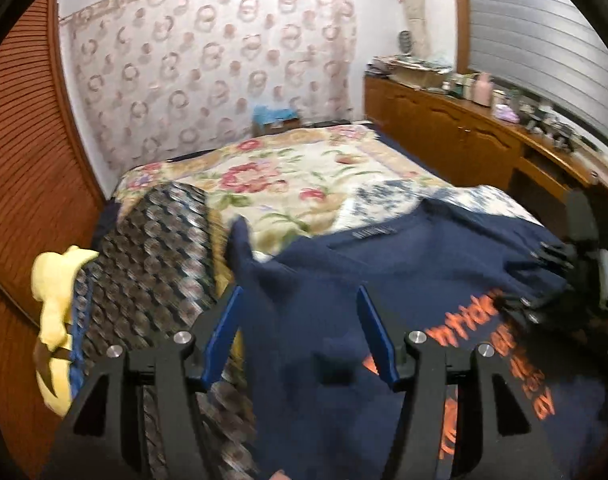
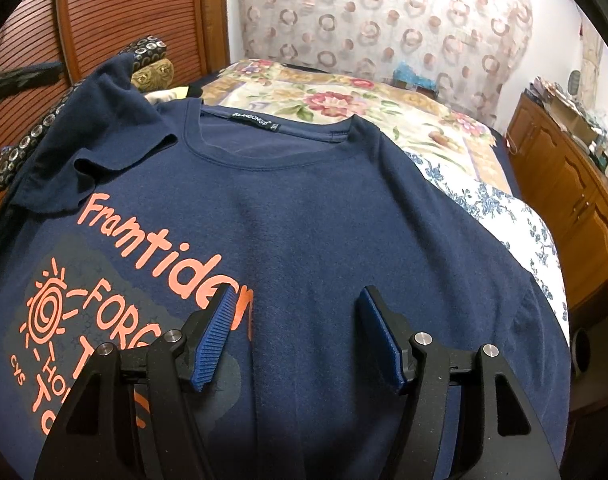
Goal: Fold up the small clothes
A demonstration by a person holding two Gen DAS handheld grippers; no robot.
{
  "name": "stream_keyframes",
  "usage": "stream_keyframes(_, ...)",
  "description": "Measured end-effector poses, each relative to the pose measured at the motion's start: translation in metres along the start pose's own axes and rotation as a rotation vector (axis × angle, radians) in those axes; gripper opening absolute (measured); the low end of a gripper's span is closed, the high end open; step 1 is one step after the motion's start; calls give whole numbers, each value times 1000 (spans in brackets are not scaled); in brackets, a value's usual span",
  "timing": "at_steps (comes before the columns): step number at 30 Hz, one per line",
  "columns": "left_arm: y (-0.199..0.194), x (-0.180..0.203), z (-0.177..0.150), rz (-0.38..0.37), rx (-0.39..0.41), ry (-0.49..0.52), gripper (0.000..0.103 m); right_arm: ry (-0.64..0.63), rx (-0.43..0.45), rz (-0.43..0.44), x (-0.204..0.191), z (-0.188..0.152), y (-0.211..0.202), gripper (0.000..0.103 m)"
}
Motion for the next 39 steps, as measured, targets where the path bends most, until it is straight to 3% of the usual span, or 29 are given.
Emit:
stream_keyframes(10, 22, 48, -59, -76, -102, 27, 58, 1, 0, 0, 1, 0, 0, 67)
stream_keyframes(15, 41, 51, -74, -70, -163, 12, 33, 4, 0, 1, 2, 0, 0, 67)
stream_keyframes(20, 54, 53, -86, -50, -202, 16, 30, 4, 1, 2, 2, 0, 0, 67)
stream_keyframes(22, 56, 52, -87, -43, -194, 26, 30, 4, 1, 2, 2, 0, 0, 67)
stream_keyframes(26, 56, 44, -84, -14, -177, 26, 3, 4, 1, 2, 2, -1, 0, 67)
stream_keyframes(27, 53, 45, -83, -24, -166, 23, 2, 4, 1, 3, 2, 0, 0, 67)
stream_keyframes(34, 8, 49, -78, -90, -79, 6, 1, 4, 1, 4, 2, -1, 0, 67)
stream_keyframes(39, -8, 56, -84, -129, -71, 1, 3, 3, 2, 3, 3, -1, 0, 67)
Point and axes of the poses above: each gripper's, at about its wrist camera, not at the fingertips, and y roughly the way its jaws point, x to its right, z to its top, the point moved 10 cm from there along y, roughly the way its jaws point, and after that the axes turned 3 degrees about -z, right-handed, at the moved point
